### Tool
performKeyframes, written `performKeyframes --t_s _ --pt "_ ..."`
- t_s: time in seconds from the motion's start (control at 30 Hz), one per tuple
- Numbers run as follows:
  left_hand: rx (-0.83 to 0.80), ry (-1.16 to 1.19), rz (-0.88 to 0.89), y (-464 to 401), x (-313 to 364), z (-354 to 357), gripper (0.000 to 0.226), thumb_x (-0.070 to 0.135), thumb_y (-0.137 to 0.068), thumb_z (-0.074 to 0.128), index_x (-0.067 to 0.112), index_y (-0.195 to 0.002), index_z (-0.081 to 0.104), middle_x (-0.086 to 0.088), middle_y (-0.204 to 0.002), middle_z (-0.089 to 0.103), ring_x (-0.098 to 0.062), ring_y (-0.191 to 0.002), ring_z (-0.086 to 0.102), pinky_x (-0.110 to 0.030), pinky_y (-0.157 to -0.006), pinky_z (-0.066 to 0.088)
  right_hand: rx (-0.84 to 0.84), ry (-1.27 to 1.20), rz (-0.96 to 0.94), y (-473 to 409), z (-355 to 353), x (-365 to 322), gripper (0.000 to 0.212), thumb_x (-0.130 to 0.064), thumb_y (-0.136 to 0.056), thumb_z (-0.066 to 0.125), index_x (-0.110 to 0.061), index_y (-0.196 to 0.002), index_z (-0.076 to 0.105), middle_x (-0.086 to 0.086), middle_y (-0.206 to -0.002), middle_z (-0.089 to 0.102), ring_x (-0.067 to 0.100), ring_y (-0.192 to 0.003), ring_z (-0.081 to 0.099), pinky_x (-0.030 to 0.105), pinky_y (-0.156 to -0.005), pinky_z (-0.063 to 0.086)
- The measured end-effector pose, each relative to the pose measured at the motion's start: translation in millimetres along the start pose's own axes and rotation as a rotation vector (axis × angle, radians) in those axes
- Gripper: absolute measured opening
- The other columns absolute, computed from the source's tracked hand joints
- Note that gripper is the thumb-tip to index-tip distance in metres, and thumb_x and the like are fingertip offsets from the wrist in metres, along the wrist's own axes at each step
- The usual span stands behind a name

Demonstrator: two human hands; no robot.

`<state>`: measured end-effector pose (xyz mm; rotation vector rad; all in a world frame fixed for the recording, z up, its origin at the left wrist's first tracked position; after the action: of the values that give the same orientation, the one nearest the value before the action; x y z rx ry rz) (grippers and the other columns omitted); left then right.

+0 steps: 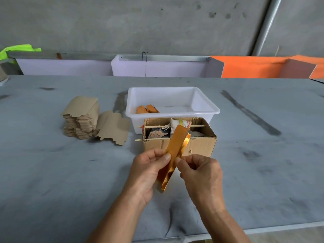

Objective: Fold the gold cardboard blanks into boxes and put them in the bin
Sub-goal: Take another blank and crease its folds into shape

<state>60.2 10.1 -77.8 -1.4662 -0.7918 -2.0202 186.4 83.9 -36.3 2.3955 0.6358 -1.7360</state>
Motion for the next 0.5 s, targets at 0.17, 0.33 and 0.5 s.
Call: performKeyframes --t_s 0.17,0.33,0.5 --pt "0.11 -0.21 0.232 7 18 -3 0.016 0.005 -0.082 0.069 0.02 -0.077 0.068 0.001 -0.067 0.071 -0.011 -0.062 0.068 -0.018 -0.054 0.051 -0.012 0.086 0.038 -2 1 6 0.032 -0.023 -0.084 0.068 -0.025 -0.053 0.063 -0.005 -0.05 0.062 0.013 -0.055 0.062 0.026 -0.053 0.051" --pt "0.12 -0.187 0.201 9 19 -3 0.017 0.005 -0.082 0.069 0.018 -0.073 0.069 -0.001 -0.064 0.07 -0.012 -0.058 0.066 -0.02 -0.053 0.051 -0.035 0.108 -0.042 -2 3 2 0.03 -0.021 -0.086 0.065 -0.021 -0.056 0.063 -0.009 -0.046 0.055 0.007 -0.045 0.051 0.017 -0.047 0.041" --pt "-0.006 0.12 -0.133 7 -3 7 0.005 0.005 -0.075 0.065 0.004 -0.074 0.07 -0.011 -0.064 0.066 -0.017 -0.052 0.058 -0.025 -0.052 0.048 -0.289 -0.566 0.15 5 18 15 0.025 -0.009 -0.085 0.061 -0.009 -0.061 0.066 0.004 -0.054 0.055 0.009 -0.053 0.047 0.018 -0.054 0.041"
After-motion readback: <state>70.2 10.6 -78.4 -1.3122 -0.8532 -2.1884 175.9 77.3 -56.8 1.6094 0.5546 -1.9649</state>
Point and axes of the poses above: each hand's wrist, its own y-axis away from the middle knuckle, its own z-axis out of the palm, x = y × z, the point moved 8 cm from there along -y, towards the middle knuckle
